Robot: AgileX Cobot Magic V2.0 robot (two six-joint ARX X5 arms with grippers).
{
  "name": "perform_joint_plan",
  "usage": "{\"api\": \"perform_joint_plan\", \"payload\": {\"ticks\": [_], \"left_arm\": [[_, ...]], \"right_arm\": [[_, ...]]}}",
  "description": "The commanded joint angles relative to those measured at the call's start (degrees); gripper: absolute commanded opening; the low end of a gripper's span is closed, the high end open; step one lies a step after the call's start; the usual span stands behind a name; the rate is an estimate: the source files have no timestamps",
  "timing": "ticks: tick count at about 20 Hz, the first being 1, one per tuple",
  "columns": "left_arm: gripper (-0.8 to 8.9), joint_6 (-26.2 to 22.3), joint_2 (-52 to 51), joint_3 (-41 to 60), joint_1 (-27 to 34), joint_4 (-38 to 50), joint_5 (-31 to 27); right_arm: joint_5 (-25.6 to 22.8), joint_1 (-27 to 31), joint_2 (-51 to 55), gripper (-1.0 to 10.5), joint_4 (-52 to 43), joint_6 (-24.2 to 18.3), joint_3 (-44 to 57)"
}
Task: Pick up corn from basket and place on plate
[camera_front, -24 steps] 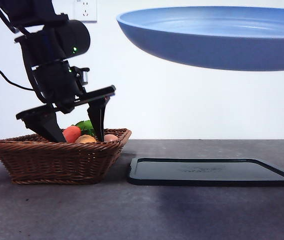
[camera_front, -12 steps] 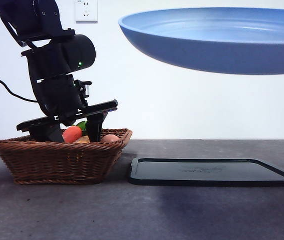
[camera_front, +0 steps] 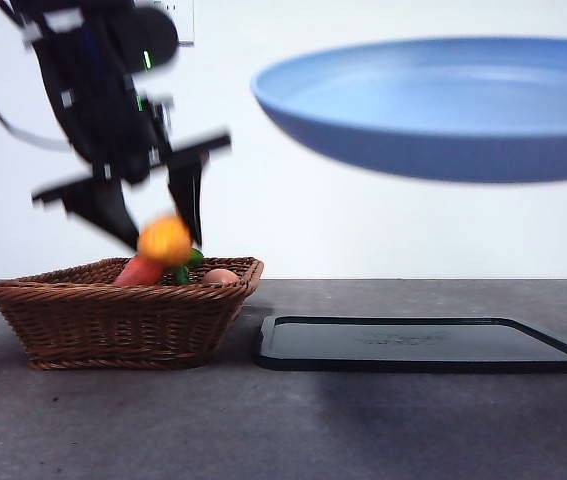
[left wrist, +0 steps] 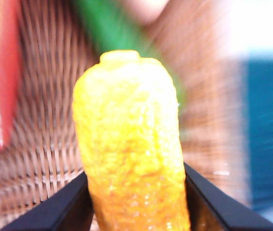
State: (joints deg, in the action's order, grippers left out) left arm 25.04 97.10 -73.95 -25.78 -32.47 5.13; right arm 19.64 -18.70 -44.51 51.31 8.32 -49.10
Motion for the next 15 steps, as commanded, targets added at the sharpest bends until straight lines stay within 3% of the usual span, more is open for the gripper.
{"api": "perform_joint_plan", "payload": {"ticks": [1, 8, 15], "left_arm": [[1.92, -0.15, -4.52, -0.79, -0.48, 0.44, 0.39], [1.92, -1.95, -15.82, -0.79, -6.51, 0.61, 3.87], [1.92, -10.29, -9.25, -0.76, -18.1, 1.81, 3.78]], "right_arm": [[-0.22, -0.13, -4.04, 0.0, -2.54, 0.02, -1.27], [0.68, 0.26, -21.27, 0.0, -14.95, 2.27, -1.27], [11.52, 3.72, -29.83, 0.0, -24.44, 8.28, -1.62]]}}
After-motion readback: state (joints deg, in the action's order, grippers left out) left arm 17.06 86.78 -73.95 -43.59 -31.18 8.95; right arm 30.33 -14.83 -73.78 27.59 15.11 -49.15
